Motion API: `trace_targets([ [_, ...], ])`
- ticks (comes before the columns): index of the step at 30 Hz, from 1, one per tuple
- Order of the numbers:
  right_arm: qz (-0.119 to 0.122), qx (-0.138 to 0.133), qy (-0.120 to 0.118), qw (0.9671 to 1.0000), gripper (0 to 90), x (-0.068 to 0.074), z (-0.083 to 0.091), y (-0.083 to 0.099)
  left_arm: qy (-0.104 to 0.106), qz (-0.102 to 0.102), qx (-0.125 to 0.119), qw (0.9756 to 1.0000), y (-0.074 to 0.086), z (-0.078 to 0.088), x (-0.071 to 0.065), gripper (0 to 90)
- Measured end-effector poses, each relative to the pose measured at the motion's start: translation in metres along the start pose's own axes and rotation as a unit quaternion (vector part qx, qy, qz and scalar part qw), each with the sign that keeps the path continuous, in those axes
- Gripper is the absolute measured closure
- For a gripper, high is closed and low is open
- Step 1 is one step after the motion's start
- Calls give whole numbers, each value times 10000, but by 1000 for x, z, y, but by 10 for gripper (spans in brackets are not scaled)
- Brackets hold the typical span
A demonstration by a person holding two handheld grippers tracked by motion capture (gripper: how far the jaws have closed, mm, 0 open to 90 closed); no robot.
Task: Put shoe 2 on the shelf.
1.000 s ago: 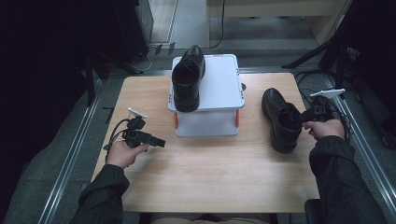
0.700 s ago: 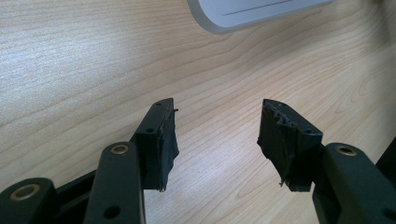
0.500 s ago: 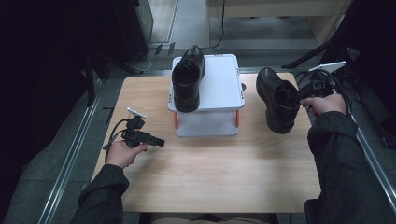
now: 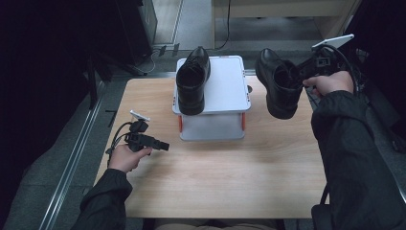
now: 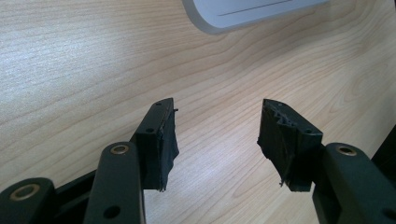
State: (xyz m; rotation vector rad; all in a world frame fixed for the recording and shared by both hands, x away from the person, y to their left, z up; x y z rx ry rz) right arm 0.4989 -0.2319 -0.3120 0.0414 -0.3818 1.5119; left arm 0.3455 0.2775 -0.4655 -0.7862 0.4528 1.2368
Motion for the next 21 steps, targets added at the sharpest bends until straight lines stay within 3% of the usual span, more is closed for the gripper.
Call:
trace_targets([
  [4, 102, -2, -37, 9999, 841, 21, 8, -6, -103, 14, 33, 9999, 1, -1, 0, 456],
  [10, 246, 35, -17, 9997, 841, 41, 8, -11, -1, -20, 28, 10000, 0, 0, 1, 453],
  [21, 457, 193, 120, 9987, 841, 85, -10, -19, 57, -41, -24, 10000, 0, 2, 1, 451],
])
Point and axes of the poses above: each handheld gripper's, and its own axes: z roughly backward along the jaws, y roughly out of its underside, x roughly to its left, the point moved 3 cm from there along -z, roughly forward along the jaws, and after that the axes turned 14 degrees about y, right-handed, at the moved point
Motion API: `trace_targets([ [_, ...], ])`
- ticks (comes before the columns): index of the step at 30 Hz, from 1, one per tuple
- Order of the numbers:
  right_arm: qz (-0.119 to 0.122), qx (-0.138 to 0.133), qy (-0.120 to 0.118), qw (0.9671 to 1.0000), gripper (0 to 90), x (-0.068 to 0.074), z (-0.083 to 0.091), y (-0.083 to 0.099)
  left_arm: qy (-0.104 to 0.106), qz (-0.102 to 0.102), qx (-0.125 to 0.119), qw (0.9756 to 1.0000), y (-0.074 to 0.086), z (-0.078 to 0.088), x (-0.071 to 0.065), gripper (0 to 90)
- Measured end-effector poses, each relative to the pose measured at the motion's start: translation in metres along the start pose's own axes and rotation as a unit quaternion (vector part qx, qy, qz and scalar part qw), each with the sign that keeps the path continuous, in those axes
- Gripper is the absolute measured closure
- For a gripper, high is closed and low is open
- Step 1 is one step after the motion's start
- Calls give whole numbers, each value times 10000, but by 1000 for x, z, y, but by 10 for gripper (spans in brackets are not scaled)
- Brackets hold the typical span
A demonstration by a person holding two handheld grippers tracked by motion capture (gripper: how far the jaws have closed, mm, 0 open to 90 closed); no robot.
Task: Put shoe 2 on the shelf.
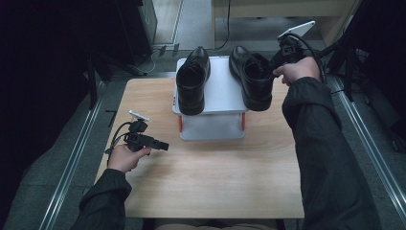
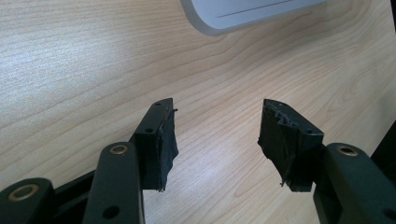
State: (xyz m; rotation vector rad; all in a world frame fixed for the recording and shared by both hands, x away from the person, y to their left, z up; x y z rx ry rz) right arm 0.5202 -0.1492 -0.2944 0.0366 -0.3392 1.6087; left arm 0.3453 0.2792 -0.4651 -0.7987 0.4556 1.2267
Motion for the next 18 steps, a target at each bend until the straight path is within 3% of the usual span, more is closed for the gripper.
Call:
trace_targets([
  [5, 105, 21, 46, 9999, 841, 17, -5, -5, 28, 4, -15, 10000, 0, 0, -1, 451],
  [8, 226, -53, 173, 9996, 840, 35, -11, -11, 37, -23, -2, 10000, 1, 1, 0, 451],
  [18, 396, -128, 296, 9987, 824, 67, -22, -13, 37, -2, -27, 10000, 3, 5, 2, 451],
])
Point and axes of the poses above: each handheld gripper's, and its own axes: z roughly backward along the jaws, y roughly out of its underside, x roughly to its left, the point moved 3 cm from there along -z, roughly forward along the jaws, and after that the axes turned 14 degrees about y, right-handed, at the moved point
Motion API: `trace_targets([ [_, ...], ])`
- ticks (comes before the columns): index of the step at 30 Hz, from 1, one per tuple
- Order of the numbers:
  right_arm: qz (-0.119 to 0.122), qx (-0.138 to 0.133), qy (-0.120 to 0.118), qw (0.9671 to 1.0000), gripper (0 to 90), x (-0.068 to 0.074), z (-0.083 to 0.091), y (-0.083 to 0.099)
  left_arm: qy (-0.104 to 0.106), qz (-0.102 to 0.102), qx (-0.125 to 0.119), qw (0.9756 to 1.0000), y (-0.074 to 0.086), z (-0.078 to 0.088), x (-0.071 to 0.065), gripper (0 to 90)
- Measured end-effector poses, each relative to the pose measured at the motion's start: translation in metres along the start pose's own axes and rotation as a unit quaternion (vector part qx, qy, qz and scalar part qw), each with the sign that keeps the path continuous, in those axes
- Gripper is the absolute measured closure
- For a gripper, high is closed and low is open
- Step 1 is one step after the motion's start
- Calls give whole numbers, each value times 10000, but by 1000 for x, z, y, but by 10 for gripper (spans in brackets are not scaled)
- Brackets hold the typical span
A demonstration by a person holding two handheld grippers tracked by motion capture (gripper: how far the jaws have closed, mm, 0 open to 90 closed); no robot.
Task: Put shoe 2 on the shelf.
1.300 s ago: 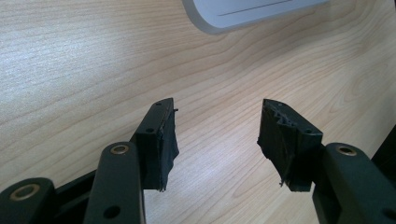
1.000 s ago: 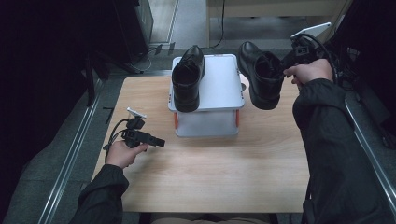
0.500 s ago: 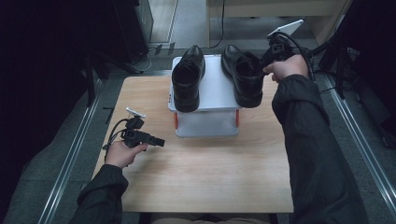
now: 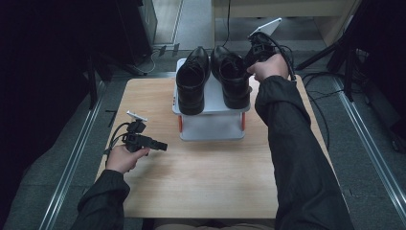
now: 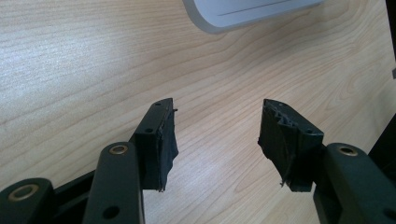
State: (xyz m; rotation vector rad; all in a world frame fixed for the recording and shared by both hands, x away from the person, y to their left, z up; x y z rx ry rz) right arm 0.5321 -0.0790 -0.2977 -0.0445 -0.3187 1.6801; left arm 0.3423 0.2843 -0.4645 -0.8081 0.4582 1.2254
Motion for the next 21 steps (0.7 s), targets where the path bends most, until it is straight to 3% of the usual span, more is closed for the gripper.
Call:
trace_targets([
  [6, 73, 70, -148, 9998, 781, 8, 0, 3, -7, 16, 15, 10000, 1, 0, 0, 451],
  [14, 293, 49, -159, 9994, 733, 16, 1, 9, -52, 6, 42, 10000, 0, -1, 1, 451],
  [21, 286, 109, -206, 9993, 694, 26, 0, 15, -41, 9, 19, 10000, -1, -2, 1, 452],
])
Point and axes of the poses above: each handheld gripper's, and its own axes: z roughly backward along the jaws, y roughly out of its underside, x roughly to its left, the point moved 3 cm from there along -z, roughly forward along the jaws, and after that the axes turned 14 degrees about y, right-handed, at the moved point
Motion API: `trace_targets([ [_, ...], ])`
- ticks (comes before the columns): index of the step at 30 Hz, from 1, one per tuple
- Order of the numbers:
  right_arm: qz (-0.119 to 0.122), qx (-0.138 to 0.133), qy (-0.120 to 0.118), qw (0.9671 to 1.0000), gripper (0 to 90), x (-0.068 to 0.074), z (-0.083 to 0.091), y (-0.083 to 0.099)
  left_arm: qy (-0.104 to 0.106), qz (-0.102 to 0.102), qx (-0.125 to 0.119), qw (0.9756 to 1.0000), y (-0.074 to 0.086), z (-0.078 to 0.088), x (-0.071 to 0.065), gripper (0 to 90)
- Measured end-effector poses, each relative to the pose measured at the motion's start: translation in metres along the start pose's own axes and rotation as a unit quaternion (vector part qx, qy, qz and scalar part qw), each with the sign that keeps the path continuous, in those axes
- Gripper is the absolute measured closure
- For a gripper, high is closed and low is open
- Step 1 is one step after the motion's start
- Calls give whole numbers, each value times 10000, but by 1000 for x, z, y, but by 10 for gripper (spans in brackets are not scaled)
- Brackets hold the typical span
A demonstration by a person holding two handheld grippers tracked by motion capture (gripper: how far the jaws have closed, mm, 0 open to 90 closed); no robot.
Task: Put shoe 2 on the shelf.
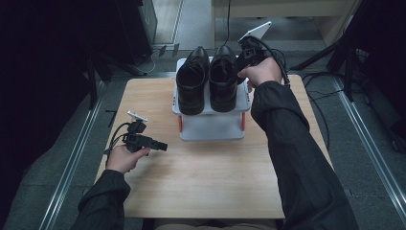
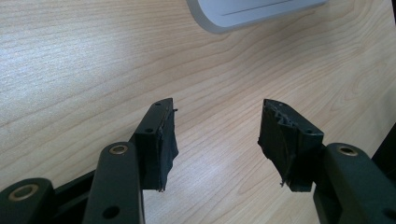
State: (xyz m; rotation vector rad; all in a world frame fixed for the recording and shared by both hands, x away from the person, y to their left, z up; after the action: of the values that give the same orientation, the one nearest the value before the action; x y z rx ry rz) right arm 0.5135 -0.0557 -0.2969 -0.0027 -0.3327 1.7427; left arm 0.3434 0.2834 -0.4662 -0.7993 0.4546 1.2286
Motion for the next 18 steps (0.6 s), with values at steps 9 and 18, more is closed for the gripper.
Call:
trace_targets([
  [9, 45, 2, 34, 10000, 658, 7, -1, 4, 29, 8, -13, 10000, 0, 0, 1, 451],
  [18, 73, -171, -146, 9997, 562, 3, 5, 2, 13, 6, -1, 10000, -1, 0, 1, 451],
])
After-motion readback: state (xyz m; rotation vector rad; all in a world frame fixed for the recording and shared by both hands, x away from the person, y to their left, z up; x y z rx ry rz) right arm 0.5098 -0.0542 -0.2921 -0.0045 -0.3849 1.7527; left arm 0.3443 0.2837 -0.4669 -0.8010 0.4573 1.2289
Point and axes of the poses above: each handheld gripper's, and its own axes: z roughly backward along the jaws, y roughly out of its underside, x roughly to its left, the point moved 3 cm from there along -z, roughly forward along the jaws, and after that the axes turned 14 degrees about y, right-handed, at the moved point
